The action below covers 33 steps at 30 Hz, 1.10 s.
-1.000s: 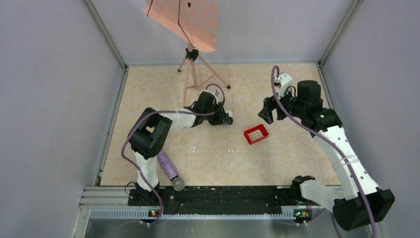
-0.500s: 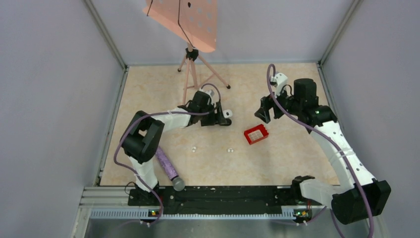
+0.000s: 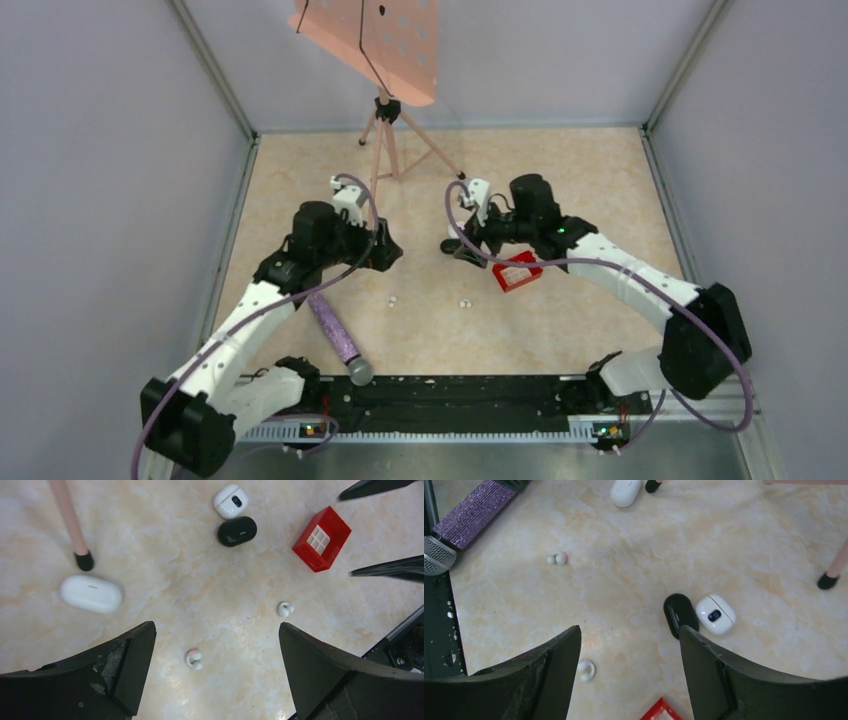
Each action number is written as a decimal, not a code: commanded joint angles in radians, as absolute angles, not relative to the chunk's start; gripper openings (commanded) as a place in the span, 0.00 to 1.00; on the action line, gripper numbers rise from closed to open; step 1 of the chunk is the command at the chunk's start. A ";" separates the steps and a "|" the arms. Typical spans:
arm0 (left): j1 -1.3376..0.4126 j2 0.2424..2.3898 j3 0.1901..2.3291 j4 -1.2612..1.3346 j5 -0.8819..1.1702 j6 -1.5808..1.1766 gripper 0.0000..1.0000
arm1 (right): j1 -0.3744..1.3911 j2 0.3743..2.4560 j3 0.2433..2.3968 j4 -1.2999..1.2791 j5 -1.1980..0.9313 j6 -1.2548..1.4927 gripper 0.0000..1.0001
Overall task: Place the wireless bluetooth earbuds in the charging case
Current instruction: Pick up the charging case at the center of the board.
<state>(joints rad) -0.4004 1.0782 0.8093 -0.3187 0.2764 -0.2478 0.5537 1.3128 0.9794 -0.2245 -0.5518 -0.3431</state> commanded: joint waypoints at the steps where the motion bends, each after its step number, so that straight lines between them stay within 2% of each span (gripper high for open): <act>1: -0.328 0.909 0.792 -0.466 0.192 -0.188 0.98 | 0.669 1.458 1.039 0.016 -0.516 -0.361 0.69; 7: -0.149 0.797 0.779 -0.593 0.052 -0.278 0.97 | 0.823 1.730 1.201 0.079 -0.402 -0.253 0.65; 12: 0.053 0.782 0.768 -0.606 0.148 -0.408 0.95 | 0.871 1.919 1.359 0.086 -0.326 -0.098 0.64; 17: 0.180 0.800 0.745 -0.558 0.184 -0.485 0.95 | 0.886 2.029 1.451 0.125 -0.285 0.007 0.65; 21: 0.224 0.905 0.713 -0.417 0.281 -0.547 0.89 | 0.884 2.080 1.487 0.132 -0.294 0.089 0.69; 27: 0.224 1.153 0.825 -0.425 0.317 -0.621 0.77 | 0.886 2.148 1.512 0.170 -0.315 0.171 0.69; 33: 0.224 1.273 0.825 -0.353 0.322 -0.667 0.76 | 0.886 2.205 1.535 0.218 -0.352 0.166 0.72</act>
